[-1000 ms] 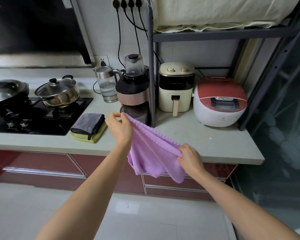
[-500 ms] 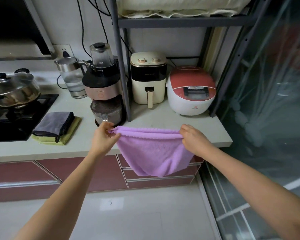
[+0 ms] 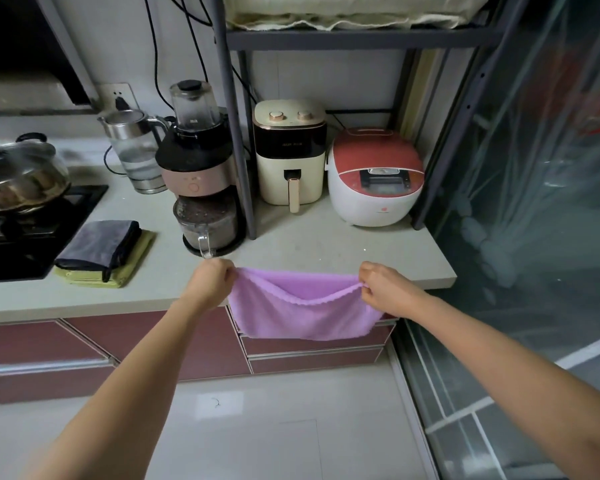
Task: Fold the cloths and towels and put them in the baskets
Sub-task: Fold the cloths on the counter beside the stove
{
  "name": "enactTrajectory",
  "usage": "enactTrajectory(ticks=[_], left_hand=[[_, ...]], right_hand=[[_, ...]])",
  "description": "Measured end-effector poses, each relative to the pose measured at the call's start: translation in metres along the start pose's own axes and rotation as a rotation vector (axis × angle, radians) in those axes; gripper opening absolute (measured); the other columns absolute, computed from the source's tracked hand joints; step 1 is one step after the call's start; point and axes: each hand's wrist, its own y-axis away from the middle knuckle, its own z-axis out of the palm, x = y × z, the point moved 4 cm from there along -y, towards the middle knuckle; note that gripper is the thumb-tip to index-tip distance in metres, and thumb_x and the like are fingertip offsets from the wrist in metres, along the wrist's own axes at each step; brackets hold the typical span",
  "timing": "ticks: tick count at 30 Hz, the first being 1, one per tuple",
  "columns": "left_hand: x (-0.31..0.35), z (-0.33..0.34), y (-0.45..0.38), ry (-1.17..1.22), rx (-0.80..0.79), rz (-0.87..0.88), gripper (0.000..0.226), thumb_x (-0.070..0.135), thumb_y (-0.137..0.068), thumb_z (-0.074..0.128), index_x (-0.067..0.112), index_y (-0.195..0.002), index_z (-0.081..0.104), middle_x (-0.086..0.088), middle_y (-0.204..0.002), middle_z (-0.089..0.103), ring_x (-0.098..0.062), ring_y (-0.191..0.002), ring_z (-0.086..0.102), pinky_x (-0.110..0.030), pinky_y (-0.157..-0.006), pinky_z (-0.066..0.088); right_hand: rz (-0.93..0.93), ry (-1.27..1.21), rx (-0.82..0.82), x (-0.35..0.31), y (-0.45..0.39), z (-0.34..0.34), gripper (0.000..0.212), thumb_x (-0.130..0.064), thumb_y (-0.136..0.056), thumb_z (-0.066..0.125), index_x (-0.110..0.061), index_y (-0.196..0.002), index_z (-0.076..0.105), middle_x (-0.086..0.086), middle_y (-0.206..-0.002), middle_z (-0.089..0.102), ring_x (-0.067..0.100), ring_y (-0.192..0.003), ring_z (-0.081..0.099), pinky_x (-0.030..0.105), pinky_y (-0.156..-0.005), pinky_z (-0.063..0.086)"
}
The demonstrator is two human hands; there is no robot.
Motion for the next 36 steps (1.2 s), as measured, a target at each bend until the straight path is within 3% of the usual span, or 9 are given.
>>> enactTrajectory(ticks=[3,9,13,19,24,28,36], left_hand=[[-0.010,-0.009,-0.008,0.011,0.059,-0.112,0.019,-0.001,-0.084,0.047,-0.004,-0.071,0.060,-0.023,-0.075,0.063,-0.032,-0.067,0.049,-0.033,-0.058,0.033],[-0.019,0.001,-0.005,-0.029,0.079,-0.200,0.021,0.001,-0.087,0.042,-0.002,-0.074,0.058,-0.023,-0.082,0.061,-0.038,-0.077,0.055,-0.035,-0.060,0.035],[-0.018,-0.002,-0.006,0.004,0.117,-0.199,0.022,0.002,-0.089,0.044,0.000,-0.070,0.056,-0.020,-0.076,0.055,-0.038,-0.073,0.053,-0.035,-0.059,0.033],[-0.014,-0.018,-0.015,-0.017,0.194,-0.190,0.019,-0.004,-0.085,0.045,-0.005,-0.072,0.059,-0.020,-0.074,0.055,-0.033,-0.065,0.047,-0.035,-0.057,0.033],[-0.020,-0.019,-0.012,-0.016,0.195,-0.226,0.017,-0.004,-0.086,0.043,-0.003,-0.077,0.057,-0.016,-0.074,0.051,-0.033,-0.067,0.047,-0.036,-0.059,0.034],[-0.034,-0.021,-0.006,-0.006,0.179,-0.266,0.019,-0.005,-0.084,0.044,-0.001,-0.070,0.056,-0.021,-0.078,0.055,-0.034,-0.067,0.051,-0.034,-0.058,0.033],[-0.022,-0.020,-0.008,-0.027,0.188,-0.240,0.017,-0.002,-0.086,0.044,-0.001,-0.074,0.055,-0.016,-0.077,0.051,-0.032,-0.068,0.047,-0.033,-0.059,0.032]], right_hand=[[-0.001,-0.028,-0.051,0.005,-0.002,0.001,0.008,-0.006,-0.091,0.050,-0.013,-0.087,0.051,0.005,-0.093,0.056,0.019,-0.077,0.057,0.034,-0.072,0.052],[0.008,-0.046,-0.143,0.003,-0.006,0.003,0.017,-0.008,-0.092,0.045,-0.009,-0.077,0.053,0.009,-0.083,0.060,0.023,-0.071,0.060,0.036,-0.066,0.051],[0.055,-0.127,-0.201,0.008,-0.006,0.007,0.016,-0.004,-0.085,0.056,-0.001,-0.078,0.070,0.013,-0.077,0.069,0.019,-0.063,0.064,0.028,-0.061,0.052],[0.071,-0.157,-0.312,0.009,-0.002,0.011,0.008,0.001,-0.076,0.065,0.001,-0.079,0.073,0.012,-0.075,0.070,0.012,-0.053,0.053,0.023,-0.054,0.046],[0.044,-0.274,-0.176,0.003,-0.005,-0.001,0.005,-0.006,-0.075,0.072,-0.008,-0.078,0.076,-0.007,-0.067,0.067,0.003,-0.060,0.059,0.023,-0.067,0.053],[0.090,-0.422,-0.065,0.011,-0.005,-0.012,0.005,-0.008,-0.071,0.077,-0.011,-0.074,0.078,-0.004,-0.071,0.072,0.006,-0.066,0.066,0.019,-0.066,0.053],[0.098,-0.242,-0.179,0.017,-0.010,-0.013,0.018,0.001,-0.072,0.073,-0.011,-0.062,0.065,-0.003,-0.066,0.064,0.012,-0.066,0.062,0.027,-0.065,0.054]])
